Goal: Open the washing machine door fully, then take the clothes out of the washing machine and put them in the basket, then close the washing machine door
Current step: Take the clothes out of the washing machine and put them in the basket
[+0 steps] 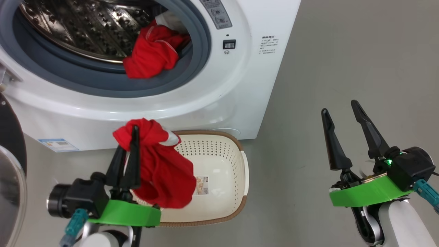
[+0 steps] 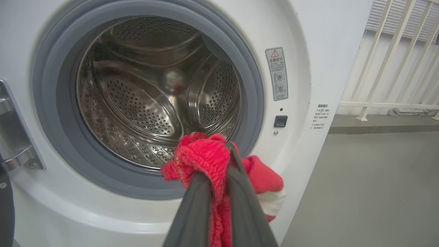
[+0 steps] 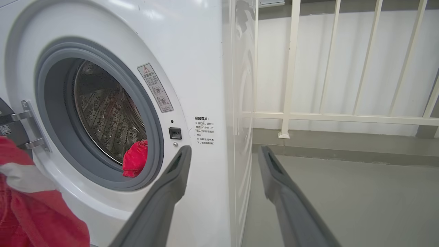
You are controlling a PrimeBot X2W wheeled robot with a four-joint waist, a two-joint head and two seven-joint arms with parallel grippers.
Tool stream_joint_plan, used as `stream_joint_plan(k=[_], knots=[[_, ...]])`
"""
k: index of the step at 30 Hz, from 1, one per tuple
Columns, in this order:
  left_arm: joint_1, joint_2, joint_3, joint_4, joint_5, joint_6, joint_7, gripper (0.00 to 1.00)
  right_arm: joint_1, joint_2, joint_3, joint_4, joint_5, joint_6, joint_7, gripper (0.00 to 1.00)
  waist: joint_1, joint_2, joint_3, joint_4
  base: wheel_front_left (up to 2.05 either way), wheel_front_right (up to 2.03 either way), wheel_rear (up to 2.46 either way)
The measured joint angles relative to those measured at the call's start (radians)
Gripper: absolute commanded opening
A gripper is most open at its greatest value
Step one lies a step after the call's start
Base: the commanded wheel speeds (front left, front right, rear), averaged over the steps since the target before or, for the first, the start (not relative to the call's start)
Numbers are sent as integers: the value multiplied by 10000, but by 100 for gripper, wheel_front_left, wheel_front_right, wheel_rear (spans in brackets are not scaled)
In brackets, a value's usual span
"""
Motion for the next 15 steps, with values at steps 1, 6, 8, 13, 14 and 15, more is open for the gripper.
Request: stream_joint_plan(k=[1,6,8,13,14,15], knots=[[-6,-10,-35,163,-36,0,-29,0,0,0,6,0,0,0,0,100,0,0,24,-13,0,0,0],[-227,-111,-244,1367,-449,-113,-205,0,-5,0,15,-19,10,0,0,100,0,0,190,-67,0,0,0],[-438,-134,-255,2021,-631,-207,-288,0,-9,-2,69,-46,15,0,0,100,0,0,277,-100,0,0,0],[-1072,-165,-366,3507,-957,-366,-370,0,-47,0,270,-86,69,0,0,100,0,0,525,-228,0,0,0],[-1386,-188,-372,4148,-1005,-362,-445,0,-58,0,337,-102,117,0,0,100,0,0,646,-285,0,0,0],[-1566,-192,-368,4460,-1037,-364,-454,0,-84,0,362,-104,127,0,0,100,0,0,715,-315,0,0,0]])
